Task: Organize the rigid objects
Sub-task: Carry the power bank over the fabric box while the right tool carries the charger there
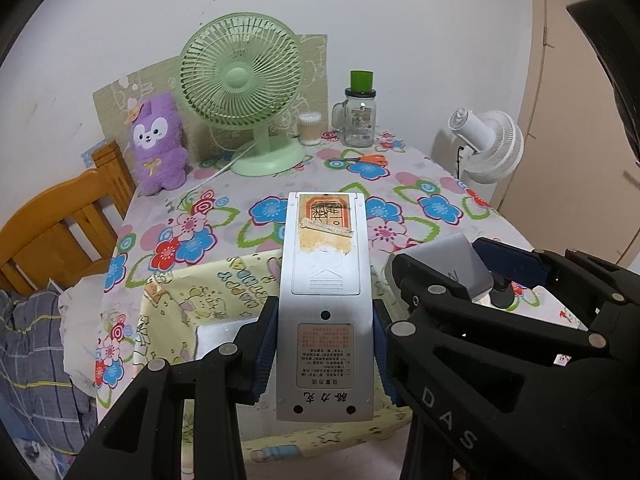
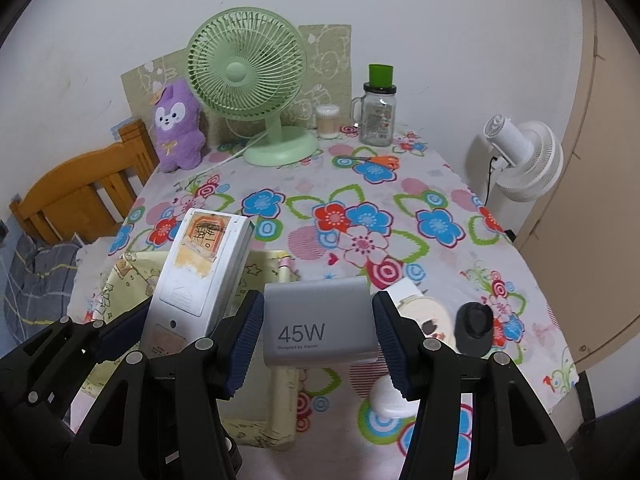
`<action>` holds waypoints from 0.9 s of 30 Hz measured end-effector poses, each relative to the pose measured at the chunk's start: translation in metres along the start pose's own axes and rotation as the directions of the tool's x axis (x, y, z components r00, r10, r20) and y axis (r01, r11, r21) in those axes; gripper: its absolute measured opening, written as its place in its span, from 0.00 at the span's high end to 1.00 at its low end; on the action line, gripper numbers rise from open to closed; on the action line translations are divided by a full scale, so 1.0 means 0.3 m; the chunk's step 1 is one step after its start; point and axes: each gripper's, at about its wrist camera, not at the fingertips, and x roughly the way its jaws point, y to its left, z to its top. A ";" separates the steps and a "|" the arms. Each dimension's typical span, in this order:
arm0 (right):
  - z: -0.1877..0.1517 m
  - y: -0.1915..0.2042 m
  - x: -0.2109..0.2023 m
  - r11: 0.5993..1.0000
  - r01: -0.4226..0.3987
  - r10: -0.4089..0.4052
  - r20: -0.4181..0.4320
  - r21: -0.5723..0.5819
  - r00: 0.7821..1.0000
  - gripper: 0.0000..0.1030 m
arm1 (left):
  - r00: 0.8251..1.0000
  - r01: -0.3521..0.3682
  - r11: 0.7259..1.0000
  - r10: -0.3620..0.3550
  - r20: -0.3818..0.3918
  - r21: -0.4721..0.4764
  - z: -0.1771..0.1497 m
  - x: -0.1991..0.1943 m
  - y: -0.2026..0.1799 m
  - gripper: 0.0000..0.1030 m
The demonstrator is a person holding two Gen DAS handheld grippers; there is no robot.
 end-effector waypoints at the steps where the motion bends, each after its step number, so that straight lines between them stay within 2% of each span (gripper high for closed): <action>1: 0.000 0.007 0.003 1.000 -0.001 0.001 -0.001 -0.002 1.000 0.43 | 1.000 -0.001 1.000 0.001 -0.002 -0.002 0.000 0.001 0.005 0.56; 27: 0.004 0.228 0.112 0.996 -0.038 0.033 -0.057 -0.083 0.998 0.43 | 0.997 -0.065 0.994 0.061 -0.050 -0.084 -0.059 0.042 0.228 0.56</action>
